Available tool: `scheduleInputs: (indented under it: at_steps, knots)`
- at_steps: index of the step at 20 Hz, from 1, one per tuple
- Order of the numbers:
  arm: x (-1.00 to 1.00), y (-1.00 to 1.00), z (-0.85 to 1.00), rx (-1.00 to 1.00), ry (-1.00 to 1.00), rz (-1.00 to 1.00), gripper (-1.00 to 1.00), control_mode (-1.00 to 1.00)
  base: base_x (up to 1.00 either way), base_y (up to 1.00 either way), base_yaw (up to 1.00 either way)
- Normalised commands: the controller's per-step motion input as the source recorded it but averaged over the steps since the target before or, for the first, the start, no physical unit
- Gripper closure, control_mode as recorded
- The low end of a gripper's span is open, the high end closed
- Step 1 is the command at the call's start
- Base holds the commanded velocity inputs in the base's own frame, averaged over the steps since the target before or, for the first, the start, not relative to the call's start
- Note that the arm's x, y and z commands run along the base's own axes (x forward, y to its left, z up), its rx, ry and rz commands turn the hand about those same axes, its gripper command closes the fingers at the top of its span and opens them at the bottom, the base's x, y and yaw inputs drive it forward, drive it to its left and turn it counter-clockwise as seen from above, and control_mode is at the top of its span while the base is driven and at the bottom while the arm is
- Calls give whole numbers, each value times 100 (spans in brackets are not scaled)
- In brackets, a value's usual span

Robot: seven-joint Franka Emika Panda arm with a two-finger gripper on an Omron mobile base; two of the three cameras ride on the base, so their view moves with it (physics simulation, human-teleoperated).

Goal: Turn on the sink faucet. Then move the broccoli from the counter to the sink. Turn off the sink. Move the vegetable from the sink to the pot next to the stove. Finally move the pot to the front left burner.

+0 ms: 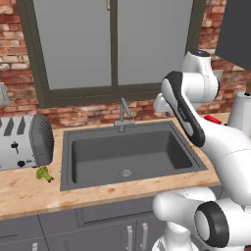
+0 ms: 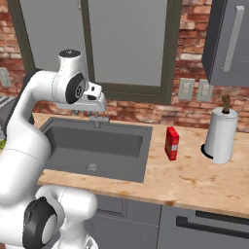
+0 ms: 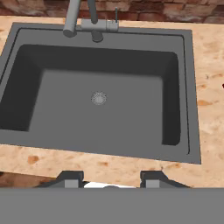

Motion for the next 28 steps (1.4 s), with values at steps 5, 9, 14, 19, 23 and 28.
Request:
scheduleInputs:
  at_steps: [5,9,14,19,23,28]
  knots:
    - [0,1,0,0,0,0,-100,100,0,18,-1]
    - [0,0,0,0,0,0,-100,100,2,34,-3]
    - [0,0,0,0,0,0,-100,100,13,41,-3]
    - [0,0,0,0,0,0,-100,100,18,45,-3]
    - [0,0,0,0,0,0,-100,100,22,36,-1]
    - [0,0,0,0,0,0,-100,100,40,12,0]
